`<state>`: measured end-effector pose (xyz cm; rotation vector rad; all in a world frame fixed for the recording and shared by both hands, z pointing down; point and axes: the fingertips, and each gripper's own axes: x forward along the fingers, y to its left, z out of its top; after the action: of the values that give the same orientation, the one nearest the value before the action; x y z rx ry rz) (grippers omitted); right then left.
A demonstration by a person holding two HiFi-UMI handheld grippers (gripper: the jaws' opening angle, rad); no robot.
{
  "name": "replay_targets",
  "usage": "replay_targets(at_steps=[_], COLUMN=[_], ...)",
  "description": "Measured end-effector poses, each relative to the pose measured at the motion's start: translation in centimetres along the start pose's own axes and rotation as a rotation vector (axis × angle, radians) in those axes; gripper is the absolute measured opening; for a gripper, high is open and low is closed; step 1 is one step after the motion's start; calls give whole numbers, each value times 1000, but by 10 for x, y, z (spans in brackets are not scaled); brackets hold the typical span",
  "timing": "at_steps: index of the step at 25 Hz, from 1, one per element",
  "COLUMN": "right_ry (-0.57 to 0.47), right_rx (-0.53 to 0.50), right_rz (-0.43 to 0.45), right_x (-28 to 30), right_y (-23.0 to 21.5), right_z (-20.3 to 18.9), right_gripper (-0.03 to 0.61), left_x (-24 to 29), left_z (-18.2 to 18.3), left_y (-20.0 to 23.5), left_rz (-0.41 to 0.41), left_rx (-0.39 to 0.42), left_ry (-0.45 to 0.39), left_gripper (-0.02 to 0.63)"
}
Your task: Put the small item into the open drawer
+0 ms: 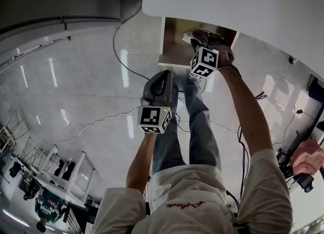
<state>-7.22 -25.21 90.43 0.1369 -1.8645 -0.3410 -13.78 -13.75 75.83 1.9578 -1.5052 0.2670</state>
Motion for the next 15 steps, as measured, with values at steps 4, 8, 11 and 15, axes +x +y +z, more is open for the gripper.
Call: replay_targets(at_steps=[4,8,11,15], right_ry=[-36,-66,-98,-130], right_rx=[28,53,71,108], right_rz=[-22,-42,-67,-104], right_x=[-12,-25,-35,-49], right_y=[1,1,-2,-5], right_z=[3,3,6,5], right_gripper=[121,90,44,17], left_x=[0,2,5,8], left_z=[3,5,7,12], left_y=[-4,-11,-13,-17], left_rz=[-6,-14,-17,-21], left_rx=[7,12,19,32], left_ry=[-4,-2,-2,0], left_gripper=[8,8,8,8])
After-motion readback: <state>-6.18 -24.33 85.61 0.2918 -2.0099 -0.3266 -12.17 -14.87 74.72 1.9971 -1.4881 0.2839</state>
